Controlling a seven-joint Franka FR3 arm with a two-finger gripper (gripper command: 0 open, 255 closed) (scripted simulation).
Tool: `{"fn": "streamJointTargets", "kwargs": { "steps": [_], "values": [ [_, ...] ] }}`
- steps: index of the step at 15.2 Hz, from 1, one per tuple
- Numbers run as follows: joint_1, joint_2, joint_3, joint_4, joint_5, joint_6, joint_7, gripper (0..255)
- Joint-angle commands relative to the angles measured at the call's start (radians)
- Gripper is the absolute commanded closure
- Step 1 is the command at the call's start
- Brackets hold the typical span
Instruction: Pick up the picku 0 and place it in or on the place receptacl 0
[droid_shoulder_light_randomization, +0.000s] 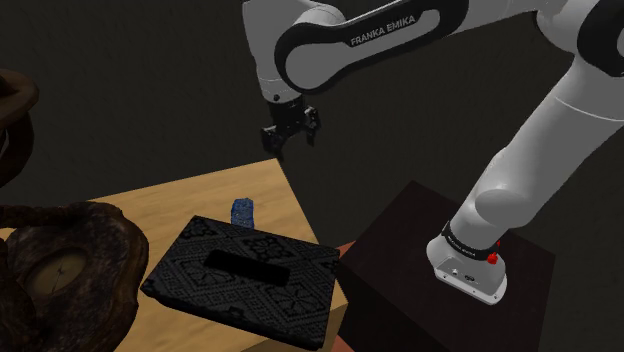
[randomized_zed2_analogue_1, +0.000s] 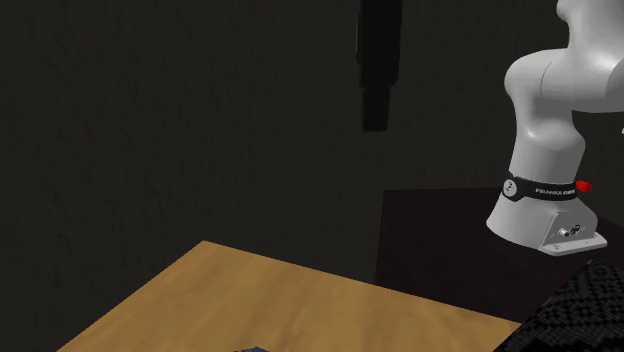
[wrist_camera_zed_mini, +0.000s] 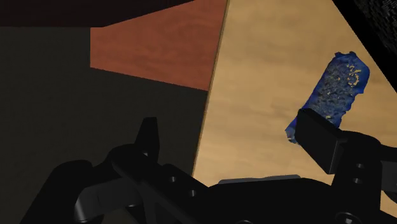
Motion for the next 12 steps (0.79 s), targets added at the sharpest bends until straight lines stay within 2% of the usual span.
{"fn": "streamJointTargets", "kwargs": {
  "steps": [1, 6, 12],
  "values": [
    [0.010, 0.096, 0.020, 0.070, -0.035, -0.007, 0.078, 0],
    [0.074, 0.339, 0.032, 0.267, -0.124, -0.041, 0.251, 0],
    [0.194, 0.633, -0.005, 0.575, -0.201, -0.125, 0.398, 0]
  ]
}}
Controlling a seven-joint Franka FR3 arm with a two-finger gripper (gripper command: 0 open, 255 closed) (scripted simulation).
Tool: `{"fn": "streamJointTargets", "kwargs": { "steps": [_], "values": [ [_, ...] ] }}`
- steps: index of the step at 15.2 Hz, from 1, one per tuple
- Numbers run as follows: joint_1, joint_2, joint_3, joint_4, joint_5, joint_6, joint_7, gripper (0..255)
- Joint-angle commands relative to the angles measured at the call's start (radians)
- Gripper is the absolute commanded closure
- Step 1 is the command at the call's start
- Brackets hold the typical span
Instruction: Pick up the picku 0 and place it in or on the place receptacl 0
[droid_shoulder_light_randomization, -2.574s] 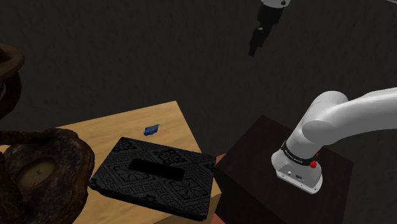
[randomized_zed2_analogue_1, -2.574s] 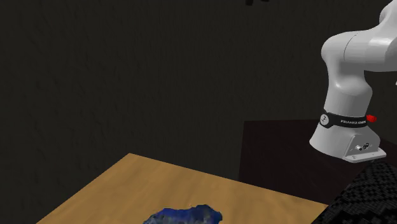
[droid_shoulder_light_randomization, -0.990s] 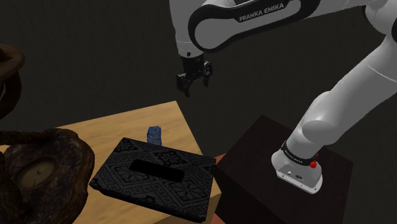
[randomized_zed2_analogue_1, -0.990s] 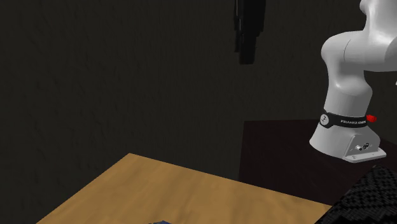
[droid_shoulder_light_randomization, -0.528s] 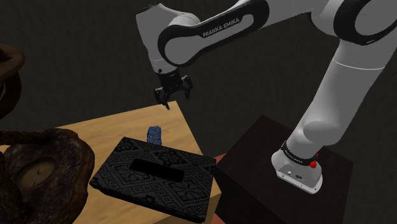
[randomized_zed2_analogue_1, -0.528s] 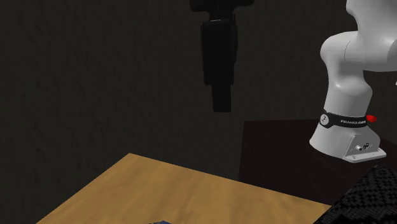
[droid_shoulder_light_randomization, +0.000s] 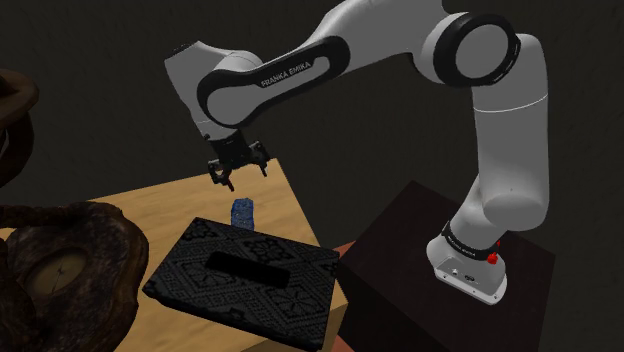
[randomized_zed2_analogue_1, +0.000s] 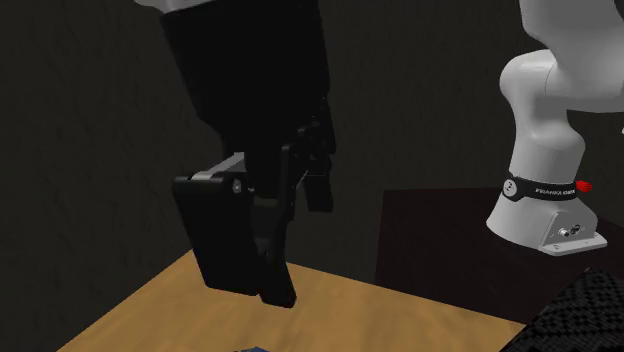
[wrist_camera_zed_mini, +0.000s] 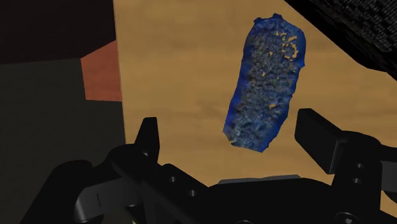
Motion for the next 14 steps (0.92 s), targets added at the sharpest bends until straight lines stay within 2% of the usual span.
{"fn": "streamJointTargets", "kwargs": {
  "steps": [1, 4, 5, 12, 14],
  "values": [
    [0.042, 0.108, -0.019, 0.130, -0.022, -0.041, 0.036, 0],
    [0.115, 0.273, -0.049, 0.351, -0.042, -0.114, 0.077, 0],
    [0.120, 0.284, -0.052, 0.366, -0.043, -0.119, 0.078, 0],
    [0.096, 0.269, -0.052, 0.236, -0.046, -0.009, 0.090, 0],
    [0.096, 0.269, -0.052, 0.236, -0.046, -0.009, 0.090, 0]
  ]
}}
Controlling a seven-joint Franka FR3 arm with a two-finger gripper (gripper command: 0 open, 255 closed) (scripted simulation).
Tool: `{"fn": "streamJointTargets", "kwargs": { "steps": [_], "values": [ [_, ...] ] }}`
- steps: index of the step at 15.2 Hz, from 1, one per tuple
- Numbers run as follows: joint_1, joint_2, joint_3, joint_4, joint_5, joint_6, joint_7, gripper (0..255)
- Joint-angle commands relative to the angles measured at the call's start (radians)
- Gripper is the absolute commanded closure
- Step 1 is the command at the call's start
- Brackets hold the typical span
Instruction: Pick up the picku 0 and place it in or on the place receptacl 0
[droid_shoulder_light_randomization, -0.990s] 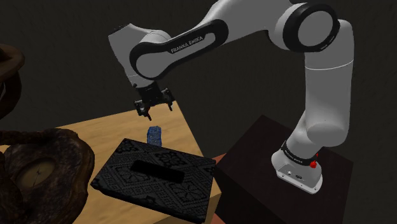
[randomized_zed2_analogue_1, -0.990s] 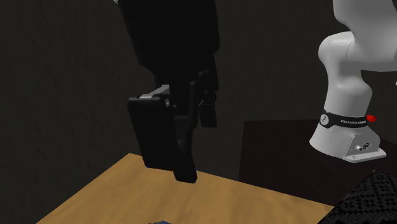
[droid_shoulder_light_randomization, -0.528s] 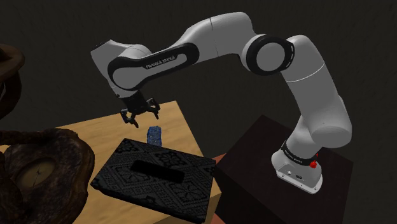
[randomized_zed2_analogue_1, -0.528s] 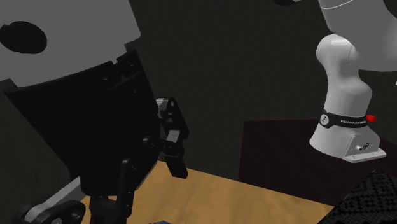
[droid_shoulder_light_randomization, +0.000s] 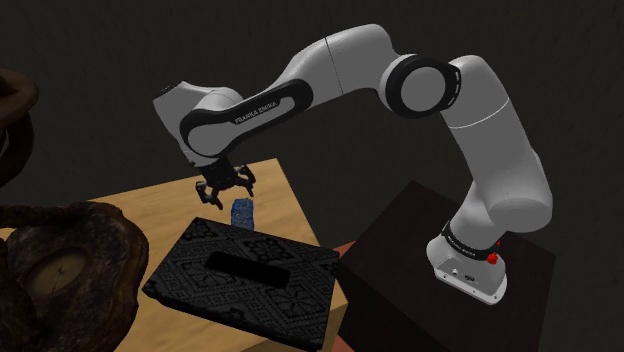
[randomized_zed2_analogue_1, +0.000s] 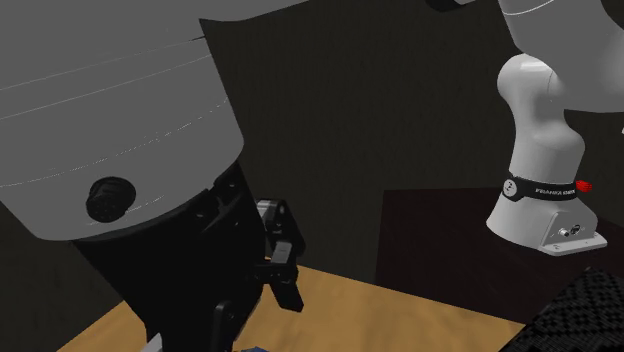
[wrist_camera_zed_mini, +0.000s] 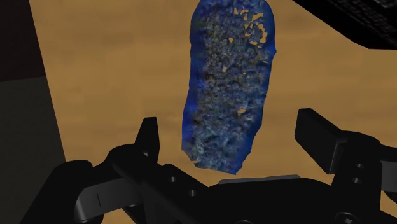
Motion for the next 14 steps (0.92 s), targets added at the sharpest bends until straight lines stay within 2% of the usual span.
{"fn": "streamJointTargets", "kwargs": {
  "steps": [1, 6, 7, 14],
  "values": [
    [-0.001, 0.000, 0.000, -0.005, 0.000, 0.005, 0.001, 0],
    [-0.001, 0.000, 0.000, -0.004, 0.000, 0.004, 0.000, 0],
    [-0.001, 0.000, 0.000, -0.004, 0.000, 0.004, 0.000, 255],
    [-0.001, 0.000, 0.000, -0.004, 0.000, 0.004, 0.000, 255]
  ]
}}
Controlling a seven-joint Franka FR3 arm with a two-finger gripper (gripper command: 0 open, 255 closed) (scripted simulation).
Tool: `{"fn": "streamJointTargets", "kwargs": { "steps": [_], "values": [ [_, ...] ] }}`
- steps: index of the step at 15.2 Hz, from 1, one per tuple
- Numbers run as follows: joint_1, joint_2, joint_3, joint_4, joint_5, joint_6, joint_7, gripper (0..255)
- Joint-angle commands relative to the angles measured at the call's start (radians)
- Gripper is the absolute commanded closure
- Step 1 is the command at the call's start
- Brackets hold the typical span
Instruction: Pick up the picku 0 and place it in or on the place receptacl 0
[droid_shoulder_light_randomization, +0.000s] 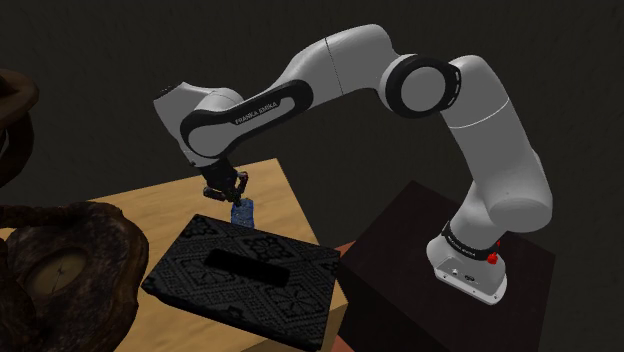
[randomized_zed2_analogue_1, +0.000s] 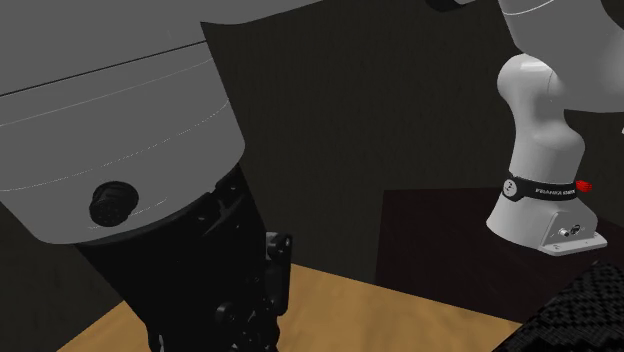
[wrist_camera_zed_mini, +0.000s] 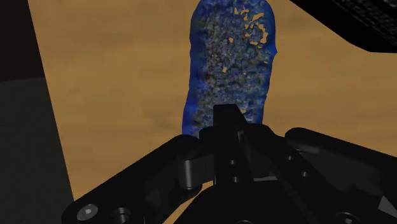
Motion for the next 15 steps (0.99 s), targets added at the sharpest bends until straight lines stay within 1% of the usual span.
{"fn": "streamJointTargets", "kwargs": {
  "steps": [1, 2, 3, 5, 6, 13, 15],
  "values": [
    [0.000, 0.000, 0.000, 0.000, 0.000, 0.000, 0.000, 255],
    [0.000, 0.000, 0.000, 0.000, 0.000, 0.000, 0.000, 255],
    [0.000, 0.000, 0.000, 0.000, 0.000, 0.000, 0.000, 0],
    [-0.010, -0.107, 0.000, -0.214, 0.025, 0.198, 0.191, 0],
    [-0.007, -0.125, -0.004, -0.250, 0.028, 0.236, 0.231, 0],
    [-0.005, -0.093, -0.017, -0.305, 0.010, 0.320, 0.242, 0],
    [-0.006, -0.093, -0.017, -0.305, 0.010, 0.320, 0.242, 0]
  ]
}}
